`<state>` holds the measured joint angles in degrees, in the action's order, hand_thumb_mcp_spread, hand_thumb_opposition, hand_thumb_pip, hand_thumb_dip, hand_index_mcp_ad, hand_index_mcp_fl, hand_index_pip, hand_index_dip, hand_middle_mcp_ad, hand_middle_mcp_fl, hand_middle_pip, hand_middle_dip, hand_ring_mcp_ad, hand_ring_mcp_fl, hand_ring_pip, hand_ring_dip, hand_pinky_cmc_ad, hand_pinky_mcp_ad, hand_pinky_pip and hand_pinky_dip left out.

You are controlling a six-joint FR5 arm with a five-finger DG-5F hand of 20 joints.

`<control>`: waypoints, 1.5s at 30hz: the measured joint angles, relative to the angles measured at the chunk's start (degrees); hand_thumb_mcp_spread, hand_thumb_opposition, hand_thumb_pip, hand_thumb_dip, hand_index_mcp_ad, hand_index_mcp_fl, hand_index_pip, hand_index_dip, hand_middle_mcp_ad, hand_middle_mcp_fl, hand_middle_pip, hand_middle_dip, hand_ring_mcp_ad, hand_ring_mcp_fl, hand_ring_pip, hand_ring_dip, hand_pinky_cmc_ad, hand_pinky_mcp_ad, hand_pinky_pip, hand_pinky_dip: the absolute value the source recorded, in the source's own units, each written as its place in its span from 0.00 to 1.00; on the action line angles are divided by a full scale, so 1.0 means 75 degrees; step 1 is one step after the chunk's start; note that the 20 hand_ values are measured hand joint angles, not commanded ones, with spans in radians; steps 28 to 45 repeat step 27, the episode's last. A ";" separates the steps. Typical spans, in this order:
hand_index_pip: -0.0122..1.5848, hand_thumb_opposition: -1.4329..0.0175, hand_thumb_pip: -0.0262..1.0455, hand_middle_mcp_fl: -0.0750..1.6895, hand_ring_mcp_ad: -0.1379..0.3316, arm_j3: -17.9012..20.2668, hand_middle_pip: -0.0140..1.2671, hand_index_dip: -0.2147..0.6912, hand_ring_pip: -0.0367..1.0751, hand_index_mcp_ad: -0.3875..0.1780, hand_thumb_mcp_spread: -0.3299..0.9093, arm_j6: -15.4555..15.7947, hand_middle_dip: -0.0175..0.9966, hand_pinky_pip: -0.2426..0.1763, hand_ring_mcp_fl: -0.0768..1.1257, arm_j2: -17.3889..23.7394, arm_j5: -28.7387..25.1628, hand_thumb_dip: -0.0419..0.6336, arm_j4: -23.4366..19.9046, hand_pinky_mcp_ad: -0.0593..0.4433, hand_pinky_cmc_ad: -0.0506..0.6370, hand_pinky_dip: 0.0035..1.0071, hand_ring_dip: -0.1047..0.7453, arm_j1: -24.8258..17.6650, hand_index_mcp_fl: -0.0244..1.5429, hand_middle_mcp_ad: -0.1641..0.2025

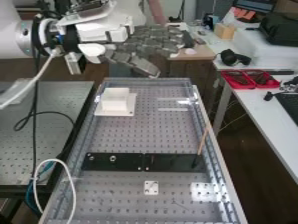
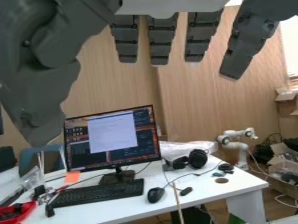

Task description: Grab the bearing and place it in the white container

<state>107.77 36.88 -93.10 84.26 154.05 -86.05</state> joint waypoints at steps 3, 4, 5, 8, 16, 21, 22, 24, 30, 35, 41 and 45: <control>0.09 0.49 0.56 0.03 0.60 -0.0219 0.11 0.31 0.12 0.53 0.43 -0.0108 0.19 0.35 0.06 -0.0151 0.0083 0.30 0.0157 0.73 0.63 0.42 0.22 0.0077 0.05 0.57; 0.09 0.49 0.56 0.03 0.60 -0.0311 0.11 0.30 0.12 0.53 0.43 -0.0185 0.19 0.35 0.06 -0.0207 0.0156 0.30 0.0236 0.73 0.63 0.42 0.21 0.0120 0.05 0.57; 0.09 0.49 0.56 0.03 0.60 -0.0394 0.11 0.31 0.12 0.53 0.43 -0.0240 0.19 0.35 0.06 -0.0249 0.0228 0.30 0.0310 0.73 0.63 0.42 0.22 0.0159 0.05 0.57; 0.09 0.49 0.56 0.03 0.60 -0.0599 0.11 0.31 0.12 0.53 0.43 -0.0291 0.19 0.35 0.06 -0.0337 0.0430 0.30 0.0522 0.73 0.63 0.42 0.22 0.0254 0.05 0.57; 0.08 0.49 0.51 0.04 0.60 -0.0827 0.11 0.32 0.11 0.53 0.43 -0.0183 0.19 0.36 0.06 -0.0350 0.0664 0.28 0.0793 0.74 0.63 0.42 0.22 0.0350 0.05 0.58; 0.08 0.50 0.49 0.04 0.60 -0.0893 0.11 0.32 0.12 0.53 0.42 -0.0042 0.19 0.36 0.06 -0.0326 0.0746 0.25 0.0962 0.74 0.65 0.41 0.22 0.0370 0.05 0.57; 0.08 0.50 0.49 0.04 0.60 -0.0893 0.11 0.32 0.12 0.53 0.42 -0.0037 0.19 0.36 0.06 -0.0317 0.0746 0.25 0.0979 0.74 0.65 0.42 0.22 0.0371 0.05 0.57; 0.08 0.50 0.49 0.04 0.61 -0.0898 0.11 0.32 0.12 0.53 0.43 -0.0018 0.19 0.36 0.06 -0.0309 0.0750 0.25 0.1007 0.74 0.67 0.40 0.22 0.0373 0.05 0.57; 0.08 0.50 0.50 0.04 0.61 -0.0911 0.12 0.34 0.12 0.53 0.43 0.0035 0.19 0.36 0.06 -0.0305 0.0785 0.25 0.1073 0.74 0.67 0.40 0.22 0.0375 0.05 0.57; 0.08 0.50 0.50 0.04 0.61 -0.0911 0.12 0.34 0.12 0.53 0.43 0.0035 0.19 0.36 0.06 -0.0305 0.0785 0.25 0.1073 0.74 0.67 0.40 0.22 0.0375 0.05 0.57; 0.08 0.50 0.50 0.04 0.61 -0.0911 0.12 0.34 0.12 0.53 0.43 0.0035 0.19 0.36 0.06 -0.0305 0.0785 0.25 0.1073 0.74 0.67 0.40 0.22 0.0375 0.05 0.57; 0.08 0.50 0.50 0.04 0.61 -0.0911 0.12 0.34 0.12 0.53 0.43 0.0035 0.19 0.36 0.06 -0.0305 0.0785 0.25 0.1073 0.74 0.67 0.40 0.22 0.0375 0.05 0.57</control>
